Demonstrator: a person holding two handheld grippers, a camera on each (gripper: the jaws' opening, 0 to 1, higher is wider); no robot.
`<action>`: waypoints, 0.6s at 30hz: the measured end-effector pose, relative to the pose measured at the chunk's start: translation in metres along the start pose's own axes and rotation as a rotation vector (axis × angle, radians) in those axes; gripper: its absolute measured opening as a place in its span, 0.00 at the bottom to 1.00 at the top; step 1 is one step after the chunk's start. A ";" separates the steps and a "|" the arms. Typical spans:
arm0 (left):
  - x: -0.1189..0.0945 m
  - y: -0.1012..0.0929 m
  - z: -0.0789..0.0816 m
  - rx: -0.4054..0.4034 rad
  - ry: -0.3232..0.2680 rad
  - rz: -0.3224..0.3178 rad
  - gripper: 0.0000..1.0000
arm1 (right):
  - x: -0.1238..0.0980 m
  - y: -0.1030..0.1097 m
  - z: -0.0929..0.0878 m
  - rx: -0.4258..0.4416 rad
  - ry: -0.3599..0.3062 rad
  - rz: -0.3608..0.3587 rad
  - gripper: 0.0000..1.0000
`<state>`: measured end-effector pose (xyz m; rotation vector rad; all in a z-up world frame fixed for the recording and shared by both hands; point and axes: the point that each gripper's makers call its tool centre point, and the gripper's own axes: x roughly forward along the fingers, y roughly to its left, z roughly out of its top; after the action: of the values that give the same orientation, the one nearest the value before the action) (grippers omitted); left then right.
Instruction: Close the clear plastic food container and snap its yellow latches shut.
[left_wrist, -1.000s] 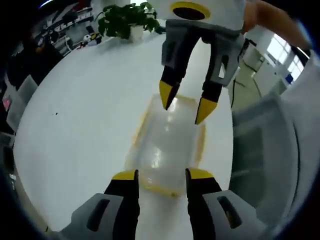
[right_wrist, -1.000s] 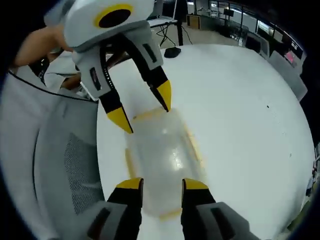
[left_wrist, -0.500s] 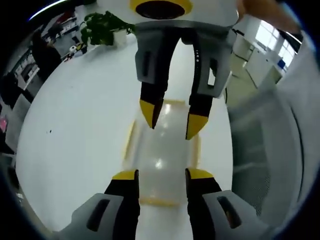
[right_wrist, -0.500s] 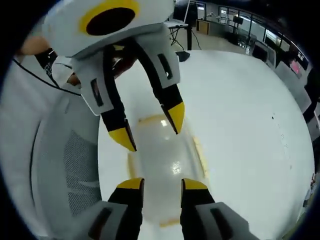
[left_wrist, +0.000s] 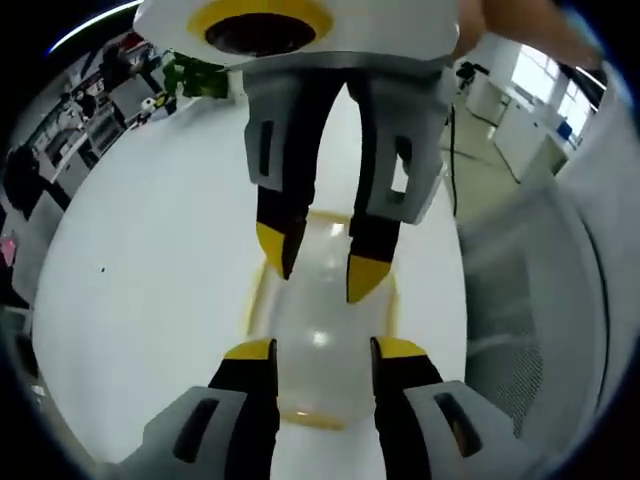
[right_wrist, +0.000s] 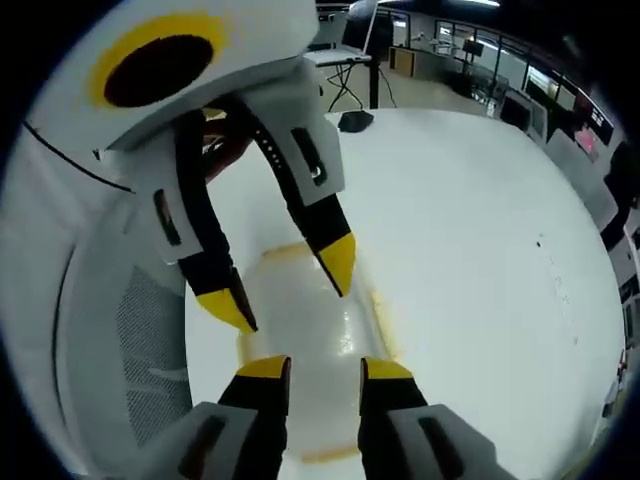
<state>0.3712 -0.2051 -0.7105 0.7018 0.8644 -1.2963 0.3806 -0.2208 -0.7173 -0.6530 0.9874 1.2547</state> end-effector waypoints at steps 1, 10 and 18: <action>0.001 -0.001 0.000 0.001 -0.001 0.000 0.34 | 0.000 -0.001 0.000 0.000 0.000 -0.004 0.24; 0.007 -0.011 0.000 0.006 -0.013 0.008 0.35 | 0.000 -0.011 0.006 0.013 -0.018 -0.005 0.24; 0.006 -0.014 -0.002 -0.002 -0.020 0.031 0.36 | 0.002 -0.019 0.010 0.006 -0.016 -0.010 0.25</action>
<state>0.3572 -0.2087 -0.7168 0.6974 0.8358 -1.2731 0.4016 -0.2157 -0.7162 -0.6422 0.9733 1.2459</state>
